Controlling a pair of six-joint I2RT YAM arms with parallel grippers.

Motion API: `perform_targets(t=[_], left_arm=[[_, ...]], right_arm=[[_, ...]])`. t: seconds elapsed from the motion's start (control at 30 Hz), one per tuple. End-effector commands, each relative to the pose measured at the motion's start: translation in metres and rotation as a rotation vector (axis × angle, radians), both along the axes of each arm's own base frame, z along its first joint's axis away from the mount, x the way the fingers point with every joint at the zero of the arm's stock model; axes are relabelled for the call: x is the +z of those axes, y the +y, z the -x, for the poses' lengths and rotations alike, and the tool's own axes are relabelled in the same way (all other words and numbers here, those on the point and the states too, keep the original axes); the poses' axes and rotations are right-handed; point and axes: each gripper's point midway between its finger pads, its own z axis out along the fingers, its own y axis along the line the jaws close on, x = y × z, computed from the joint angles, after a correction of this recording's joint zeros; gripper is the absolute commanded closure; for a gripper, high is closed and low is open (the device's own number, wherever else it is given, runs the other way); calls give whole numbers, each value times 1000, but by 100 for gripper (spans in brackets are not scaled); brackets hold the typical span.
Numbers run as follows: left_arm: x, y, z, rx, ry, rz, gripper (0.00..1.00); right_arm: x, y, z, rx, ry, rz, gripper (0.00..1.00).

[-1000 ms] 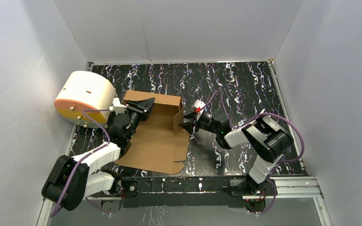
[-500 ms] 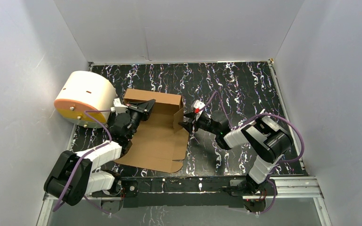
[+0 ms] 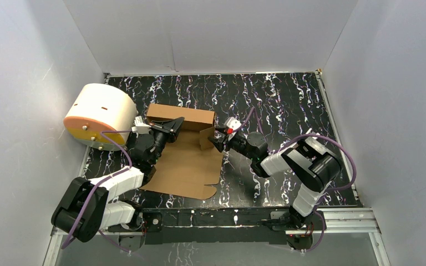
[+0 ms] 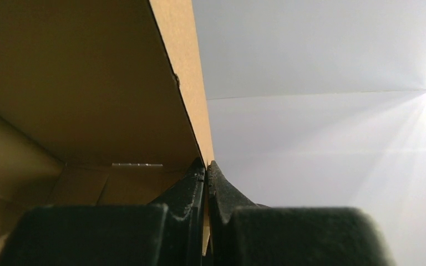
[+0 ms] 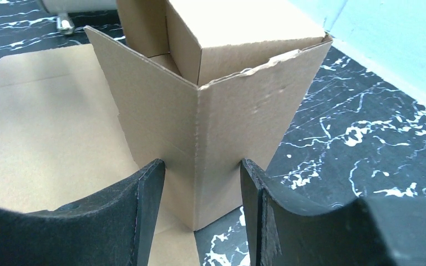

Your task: Fold the paper box

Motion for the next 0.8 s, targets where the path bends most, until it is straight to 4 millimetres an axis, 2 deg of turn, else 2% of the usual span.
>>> perform_targets(t=[0.0, 0.27, 0.6, 0.77], left_arm=[[22, -12, 10, -49, -61, 40, 100], [21, -23, 17, -83, -54, 51, 100], [17, -38, 25, -129, -31, 70, 100], [20, -45, 30, -154, -34, 80, 100]], right_arm=[[50, 1, -25, -103, -171, -113, 40], [58, -3, -40, -209, -242, -131, 42], [77, -8, -53, -285, -317, -186, 58], [87, -12, -55, -307, -341, -208, 70]])
